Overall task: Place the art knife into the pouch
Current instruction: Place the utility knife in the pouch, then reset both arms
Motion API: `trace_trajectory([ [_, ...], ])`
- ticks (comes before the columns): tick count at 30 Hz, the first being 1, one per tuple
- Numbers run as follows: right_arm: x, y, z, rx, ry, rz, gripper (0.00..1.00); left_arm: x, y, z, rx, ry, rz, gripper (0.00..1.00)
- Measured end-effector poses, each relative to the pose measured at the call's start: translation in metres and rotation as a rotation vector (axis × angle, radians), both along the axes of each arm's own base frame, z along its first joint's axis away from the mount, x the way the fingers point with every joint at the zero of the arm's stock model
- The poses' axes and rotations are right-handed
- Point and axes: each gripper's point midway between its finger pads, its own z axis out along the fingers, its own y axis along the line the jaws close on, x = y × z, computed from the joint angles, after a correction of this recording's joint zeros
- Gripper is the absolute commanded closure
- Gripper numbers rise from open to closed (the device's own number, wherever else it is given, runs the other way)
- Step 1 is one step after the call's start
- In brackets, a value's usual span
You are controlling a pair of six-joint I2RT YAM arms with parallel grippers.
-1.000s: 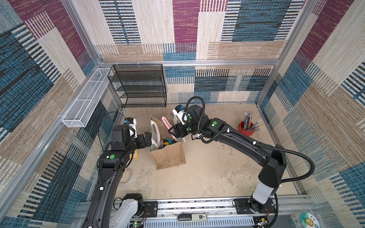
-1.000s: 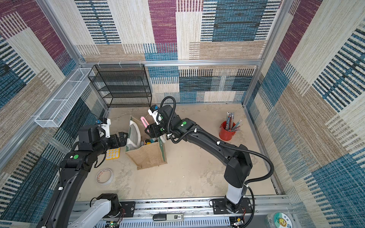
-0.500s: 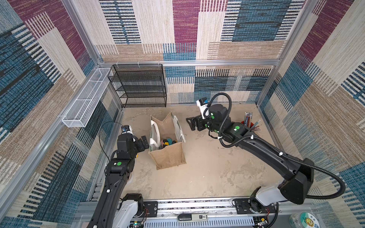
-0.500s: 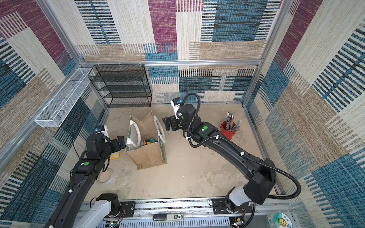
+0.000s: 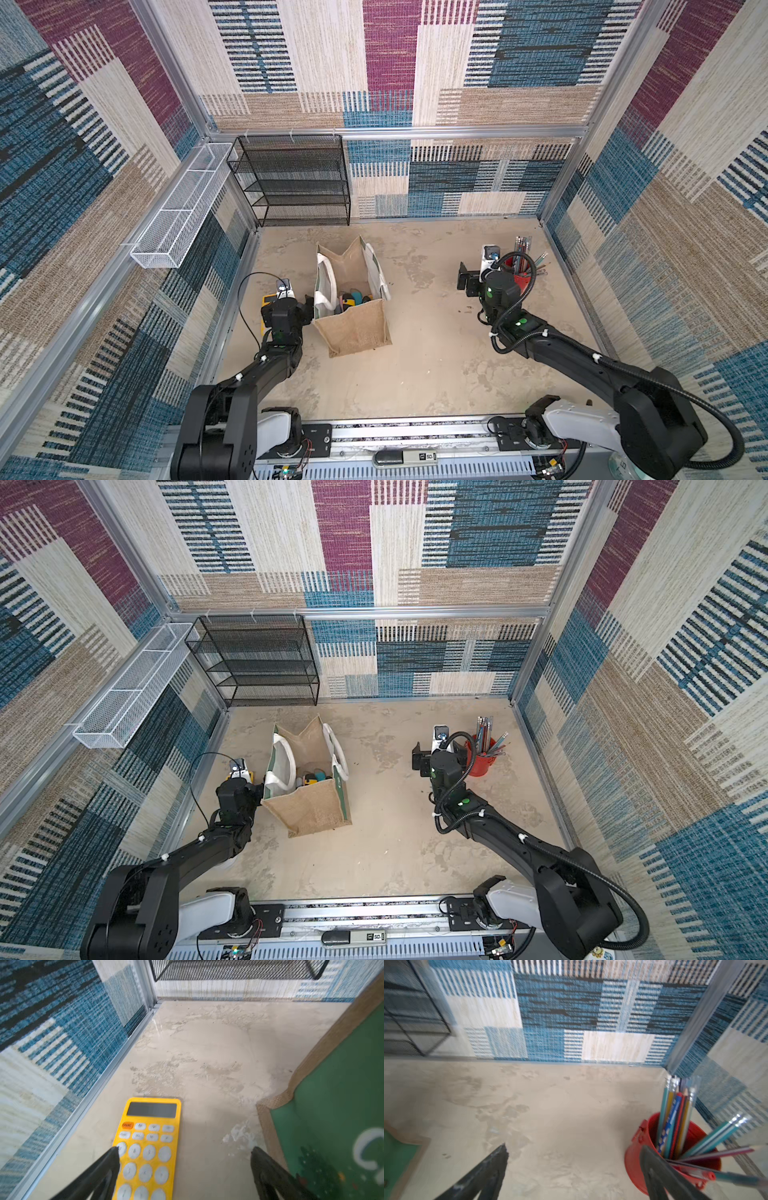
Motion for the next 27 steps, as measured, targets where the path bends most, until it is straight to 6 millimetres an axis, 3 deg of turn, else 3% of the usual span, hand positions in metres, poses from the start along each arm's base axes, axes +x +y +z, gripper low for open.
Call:
trace_trajectory([
  [3,-0.004,-0.034,-0.023,-0.04,-0.009,-0.125,0.01,0.009,-0.006,-0.01,-0.006,-0.011,-0.034,0.01],
  [8,-0.031,-0.082,-0.055,-0.031,-0.067,-0.218,0.01,0.021,-0.007,-0.02,-0.015,-0.028,-0.047,0.01],
  [11,-0.034,-0.1,-0.061,-0.011,-0.101,-0.255,0.01,0.023,-0.009,-0.028,-0.022,-0.011,-0.059,0.01],
  [16,-0.029,-0.127,-0.056,0.017,-0.161,-0.314,0.01,0.039,-0.011,-0.014,-0.032,-0.045,-0.084,0.01],
  [19,-0.02,-0.136,-0.057,0.036,-0.179,-0.315,0.01,0.046,-0.01,-0.008,-0.048,-0.058,-0.107,0.01],
  [23,-0.004,-0.127,-0.056,0.054,-0.184,-0.241,0.01,0.046,-0.015,-0.014,-0.066,-0.033,-0.144,0.01],
  [27,-0.006,-0.122,-0.059,0.068,-0.185,-0.175,0.01,0.046,-0.025,-0.016,-0.069,-0.021,-0.202,0.01],
])
